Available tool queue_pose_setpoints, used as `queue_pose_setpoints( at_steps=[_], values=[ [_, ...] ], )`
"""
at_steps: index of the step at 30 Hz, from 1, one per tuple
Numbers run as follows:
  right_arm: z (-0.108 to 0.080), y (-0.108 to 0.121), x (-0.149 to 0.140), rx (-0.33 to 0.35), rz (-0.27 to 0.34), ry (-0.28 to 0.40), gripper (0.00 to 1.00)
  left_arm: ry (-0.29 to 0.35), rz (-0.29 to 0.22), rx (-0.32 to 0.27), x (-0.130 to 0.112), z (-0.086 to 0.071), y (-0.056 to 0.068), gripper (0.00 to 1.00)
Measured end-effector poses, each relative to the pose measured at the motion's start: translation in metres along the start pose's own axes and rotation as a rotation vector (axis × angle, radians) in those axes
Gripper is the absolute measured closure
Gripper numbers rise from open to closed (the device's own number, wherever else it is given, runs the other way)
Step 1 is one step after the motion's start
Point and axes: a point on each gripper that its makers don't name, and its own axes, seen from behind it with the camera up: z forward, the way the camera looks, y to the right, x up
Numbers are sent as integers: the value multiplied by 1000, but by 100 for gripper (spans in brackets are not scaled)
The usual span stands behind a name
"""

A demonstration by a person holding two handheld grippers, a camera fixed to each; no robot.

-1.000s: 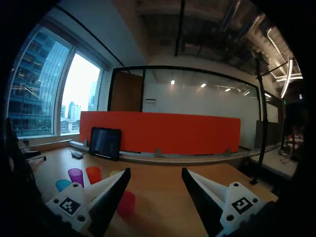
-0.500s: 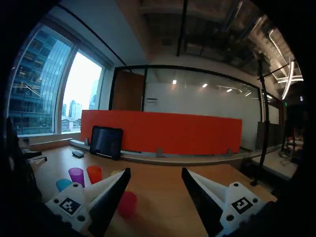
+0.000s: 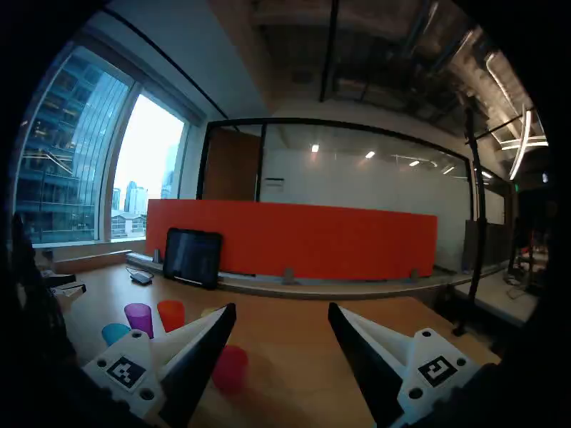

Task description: Pour water

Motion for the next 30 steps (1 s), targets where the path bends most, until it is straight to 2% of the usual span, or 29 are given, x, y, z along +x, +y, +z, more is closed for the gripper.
queue_pose_setpoints(
  at_steps=[11,15,24,30],
  values=[
    [-1,4,1,-2,-1,6,0,-3,1,-16,-1,-1,4,13],
    [-1,6,1,0,-1,13,0,-3,2,-15,-1,-1,3,1],
    [1,14,-7,1,-11,32,0,-3,2,-16,-1,-1,3,1],
    [8,25,-21,-20,1,36,0,-3,2,-15,-1,-1,2,1]
  ],
)
